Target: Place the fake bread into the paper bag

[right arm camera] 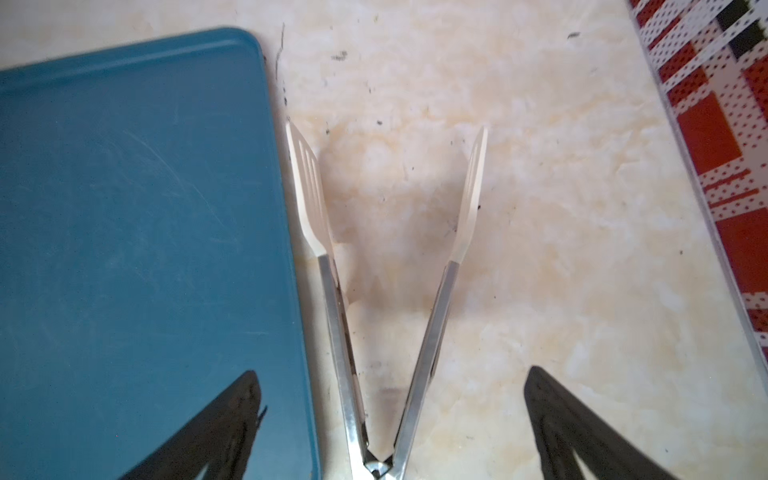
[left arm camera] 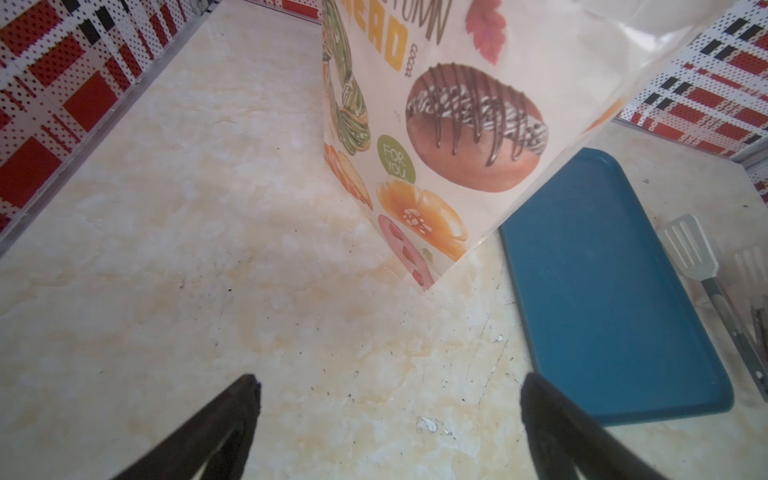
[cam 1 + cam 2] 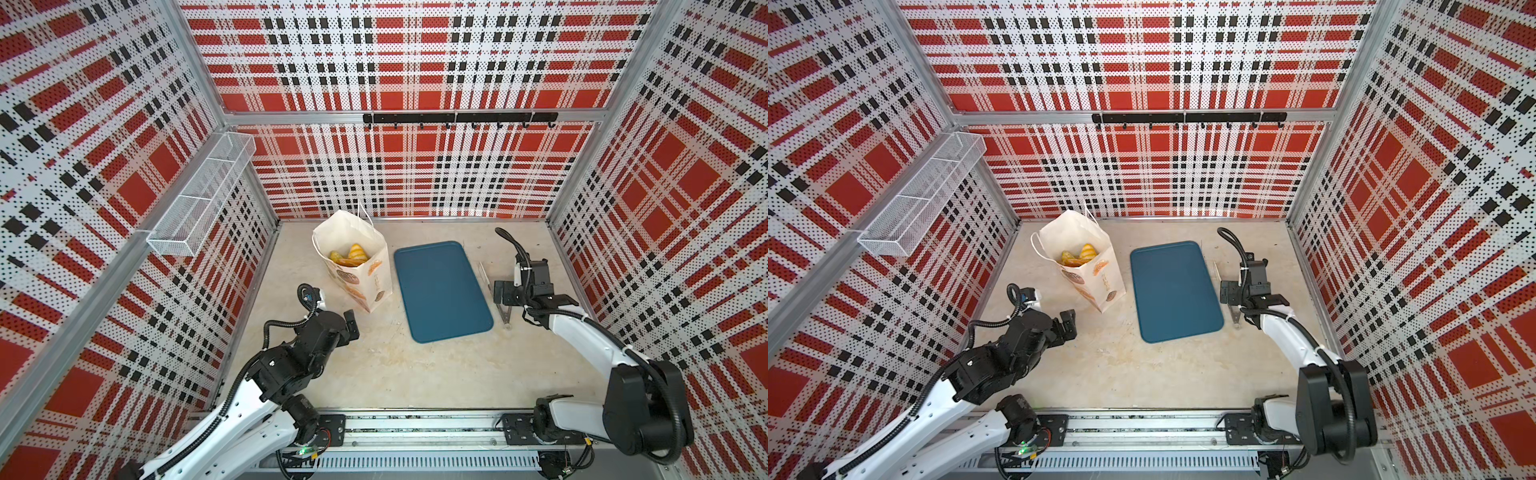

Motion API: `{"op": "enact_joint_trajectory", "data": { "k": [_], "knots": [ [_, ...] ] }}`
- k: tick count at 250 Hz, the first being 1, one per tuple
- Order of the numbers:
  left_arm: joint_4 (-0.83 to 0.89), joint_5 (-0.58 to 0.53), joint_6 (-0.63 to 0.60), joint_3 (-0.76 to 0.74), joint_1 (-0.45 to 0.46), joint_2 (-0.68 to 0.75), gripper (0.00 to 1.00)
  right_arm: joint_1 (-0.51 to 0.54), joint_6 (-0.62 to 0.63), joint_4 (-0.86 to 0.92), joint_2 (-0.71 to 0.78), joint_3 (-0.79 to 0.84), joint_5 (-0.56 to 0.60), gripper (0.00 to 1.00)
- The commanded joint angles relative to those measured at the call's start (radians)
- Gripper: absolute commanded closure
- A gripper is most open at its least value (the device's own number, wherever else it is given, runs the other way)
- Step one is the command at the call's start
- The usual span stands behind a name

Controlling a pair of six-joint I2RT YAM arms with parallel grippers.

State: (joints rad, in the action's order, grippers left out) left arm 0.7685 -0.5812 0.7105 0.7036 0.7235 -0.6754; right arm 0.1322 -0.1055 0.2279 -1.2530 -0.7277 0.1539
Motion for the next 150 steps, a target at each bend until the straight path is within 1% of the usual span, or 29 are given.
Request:
{"op": "enact_joint_trajectory", "data": {
  "k": [1, 25, 41, 68, 93, 150],
  "knots": [
    [-0.023, -0.081, 0.003, -0.022, -0.026, -0.008, 0.01, -0.002, 0.055, -0.231, 0.069, 0.104, 0.047, 0.0],
    [-0.049, -0.101, -0.014, -0.037, -0.046, -0.013, 0.01, -0.002, 0.069, -0.448, 0.13, 0.238, 0.061, 0.0],
    [-0.066, -0.111, -0.029, -0.049, -0.06, -0.014, 0.01, -0.002, 0.095, -0.561, 0.153, 0.306, 0.071, 0.0],
    [-0.097, -0.124, -0.052, -0.065, -0.078, -0.016, 0.01, -0.002, 0.114, -0.719, 0.139, 0.373, 0.159, 0.0],
    [-0.124, -0.141, -0.073, -0.07, -0.092, -0.023, 0.01, -0.004, 0.138, -0.833, 0.068, 0.391, 0.205, 0.0],
    [-0.234, -0.196, -0.182, -0.091, -0.101, -0.076, 0.01, -0.017, 0.174, -1.127, -0.175, 0.384, 0.168, 0.0]
  ]
}}
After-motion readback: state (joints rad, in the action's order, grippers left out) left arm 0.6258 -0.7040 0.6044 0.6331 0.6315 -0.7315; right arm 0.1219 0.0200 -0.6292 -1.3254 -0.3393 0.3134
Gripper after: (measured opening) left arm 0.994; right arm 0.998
